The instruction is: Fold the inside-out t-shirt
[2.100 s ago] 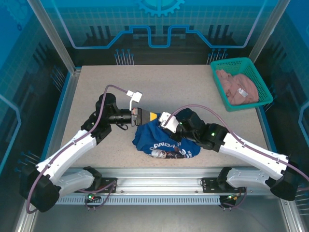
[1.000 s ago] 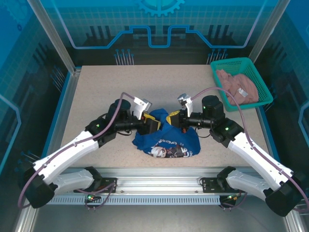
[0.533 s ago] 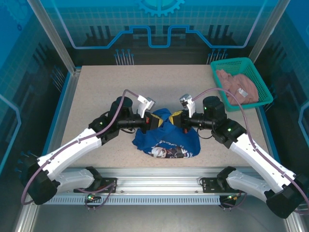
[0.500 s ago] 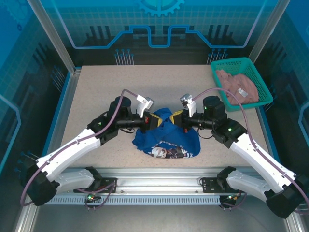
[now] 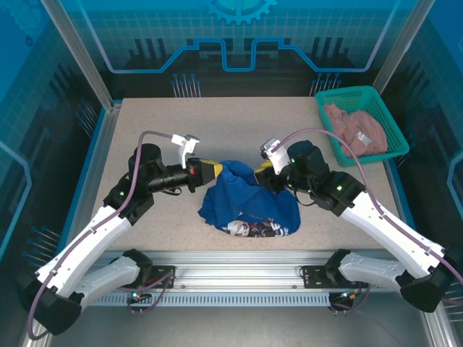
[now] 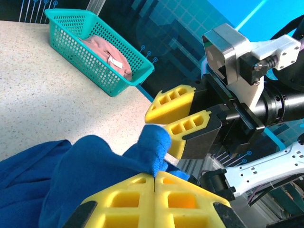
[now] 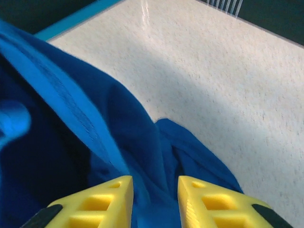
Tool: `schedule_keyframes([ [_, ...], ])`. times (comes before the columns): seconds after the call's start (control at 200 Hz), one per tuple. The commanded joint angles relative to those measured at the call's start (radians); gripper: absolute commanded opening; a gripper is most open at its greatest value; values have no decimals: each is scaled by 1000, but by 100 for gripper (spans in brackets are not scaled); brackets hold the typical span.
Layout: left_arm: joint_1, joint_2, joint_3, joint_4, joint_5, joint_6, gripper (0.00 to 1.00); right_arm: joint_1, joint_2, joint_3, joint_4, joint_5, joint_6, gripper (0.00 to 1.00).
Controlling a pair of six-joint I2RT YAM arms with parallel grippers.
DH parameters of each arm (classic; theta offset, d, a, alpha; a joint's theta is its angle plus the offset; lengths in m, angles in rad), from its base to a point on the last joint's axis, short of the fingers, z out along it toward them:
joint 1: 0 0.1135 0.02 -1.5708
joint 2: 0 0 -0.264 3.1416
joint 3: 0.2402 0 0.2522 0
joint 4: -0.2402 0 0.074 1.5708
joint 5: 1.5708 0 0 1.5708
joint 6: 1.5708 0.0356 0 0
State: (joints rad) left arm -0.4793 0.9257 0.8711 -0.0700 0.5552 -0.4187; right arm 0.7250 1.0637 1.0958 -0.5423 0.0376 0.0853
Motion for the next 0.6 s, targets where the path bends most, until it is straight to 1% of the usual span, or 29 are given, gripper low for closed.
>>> schedule_keyframes([
  [0.0, 10, -17, -27, -1, 11, -16, 0, -36, -49, -11, -56, -71, -4, 39],
  [0.12, 11, -19, -31, 2, 11, -17, 0, -121, -90, -81, -13, -296, 44, 45],
  [0.21, 15, -19, -29, 0, 18, -14, 0, -171, -103, -121, 33, -404, 69, 47],
  [0.34, 16, -24, -30, -4, 46, 4, 0, -180, -66, -123, 82, -398, 59, 49],
  [0.465, 16, -50, -50, -16, 68, 42, 0, -186, 33, -93, 146, -464, 58, 51],
  [0.535, 16, -70, -59, -40, 59, 65, 0, -204, 87, -78, 168, -516, 67, 56],
  [0.595, 16, -89, -68, -56, 48, 75, 0, -214, 135, -68, 176, -565, 64, 61],
])
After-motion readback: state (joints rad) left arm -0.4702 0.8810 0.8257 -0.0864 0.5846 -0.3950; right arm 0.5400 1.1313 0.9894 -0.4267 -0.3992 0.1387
